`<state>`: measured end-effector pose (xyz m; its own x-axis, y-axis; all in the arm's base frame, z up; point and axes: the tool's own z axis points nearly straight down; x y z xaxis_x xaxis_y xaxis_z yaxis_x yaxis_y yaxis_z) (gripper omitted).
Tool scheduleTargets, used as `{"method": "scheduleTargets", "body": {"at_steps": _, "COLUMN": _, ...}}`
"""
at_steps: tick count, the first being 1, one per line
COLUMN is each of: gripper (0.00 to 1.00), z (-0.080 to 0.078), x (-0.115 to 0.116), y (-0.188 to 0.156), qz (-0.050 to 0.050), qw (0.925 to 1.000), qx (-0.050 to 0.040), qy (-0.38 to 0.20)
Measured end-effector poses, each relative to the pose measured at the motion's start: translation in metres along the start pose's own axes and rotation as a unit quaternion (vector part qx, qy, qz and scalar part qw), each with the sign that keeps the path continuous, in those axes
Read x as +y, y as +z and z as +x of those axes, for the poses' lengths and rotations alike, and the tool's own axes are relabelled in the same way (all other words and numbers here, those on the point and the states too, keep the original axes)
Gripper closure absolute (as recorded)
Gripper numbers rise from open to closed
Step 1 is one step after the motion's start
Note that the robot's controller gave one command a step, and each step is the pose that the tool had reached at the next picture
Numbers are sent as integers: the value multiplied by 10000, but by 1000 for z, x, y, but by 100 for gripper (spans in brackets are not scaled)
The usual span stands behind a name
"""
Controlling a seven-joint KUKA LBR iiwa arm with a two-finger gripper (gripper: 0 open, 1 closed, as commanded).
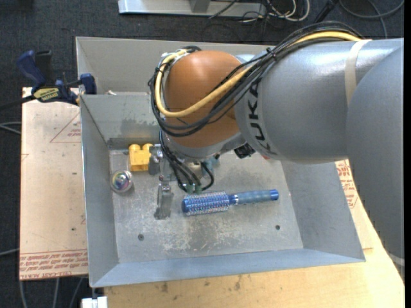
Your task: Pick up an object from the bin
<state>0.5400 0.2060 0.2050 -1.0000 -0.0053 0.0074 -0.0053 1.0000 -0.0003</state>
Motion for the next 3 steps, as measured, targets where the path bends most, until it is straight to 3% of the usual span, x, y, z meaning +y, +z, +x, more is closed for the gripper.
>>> {"method": "scheduleTargets", "body": {"at_steps": 1, "gripper": 0, "z": 8, "x": -84, "y": 97, "qz": 15, "qw": 9976, "qx": 1, "qy": 689}}
{"method": "scheduleTargets", "body": {"at_steps": 2, "gripper": 0, "z": -18, "x": -152, "y": 137, "qz": 11, "qw": 9994, "qx": -30, "qy": 345}}
{"method": "scheduleTargets", "body": {"at_steps": 3, "gripper": 100, "z": -18, "x": -147, "y": 136, "qz": -10, "qw": 9995, "qx": -36, "qy": 321}}
